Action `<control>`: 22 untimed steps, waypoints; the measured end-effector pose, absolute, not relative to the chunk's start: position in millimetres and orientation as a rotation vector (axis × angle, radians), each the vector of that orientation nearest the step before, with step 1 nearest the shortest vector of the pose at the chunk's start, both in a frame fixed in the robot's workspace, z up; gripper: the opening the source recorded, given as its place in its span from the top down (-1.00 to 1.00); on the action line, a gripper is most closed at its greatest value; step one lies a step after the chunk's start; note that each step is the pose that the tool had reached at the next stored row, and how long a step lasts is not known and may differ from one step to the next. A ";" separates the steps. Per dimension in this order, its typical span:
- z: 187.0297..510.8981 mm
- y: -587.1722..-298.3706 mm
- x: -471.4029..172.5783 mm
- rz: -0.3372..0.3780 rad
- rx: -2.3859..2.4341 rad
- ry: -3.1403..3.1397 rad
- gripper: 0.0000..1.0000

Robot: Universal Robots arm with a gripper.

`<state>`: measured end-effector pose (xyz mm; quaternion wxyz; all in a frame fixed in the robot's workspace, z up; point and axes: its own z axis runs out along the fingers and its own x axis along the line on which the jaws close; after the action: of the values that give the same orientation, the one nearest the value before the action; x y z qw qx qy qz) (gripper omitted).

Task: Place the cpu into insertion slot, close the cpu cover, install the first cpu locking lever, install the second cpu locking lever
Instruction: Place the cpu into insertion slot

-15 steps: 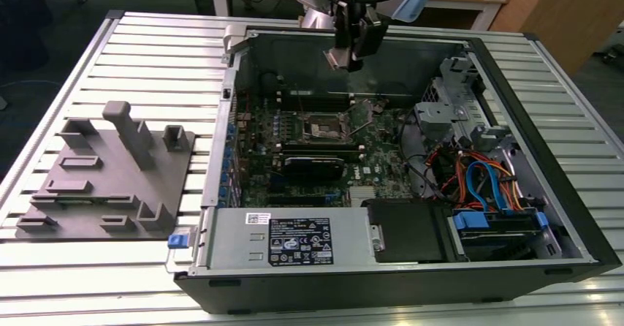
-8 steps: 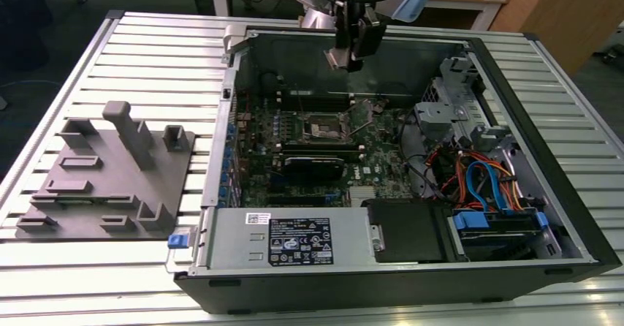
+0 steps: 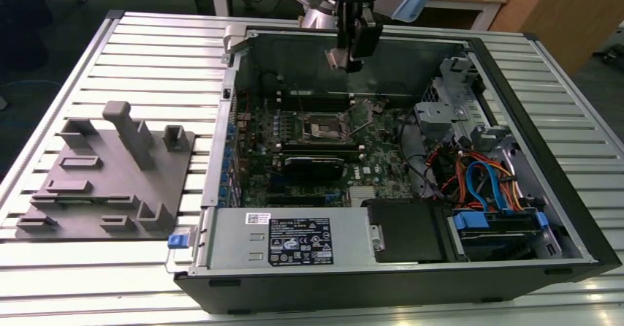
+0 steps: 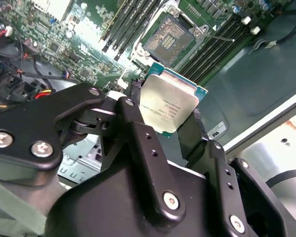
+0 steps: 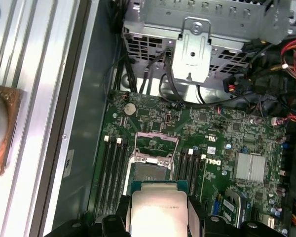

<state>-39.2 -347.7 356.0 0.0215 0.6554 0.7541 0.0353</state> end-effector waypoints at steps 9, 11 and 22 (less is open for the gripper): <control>355.7 -347.7 -39.2 0.107 2.089 2.284 -0.08; 355.2 -347.6 -39.2 0.107 2.117 2.256 -0.08; 355.2 -347.7 -39.2 0.106 2.139 2.234 -0.08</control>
<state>-39.2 -347.7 355.2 0.0232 0.6910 0.7217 0.0342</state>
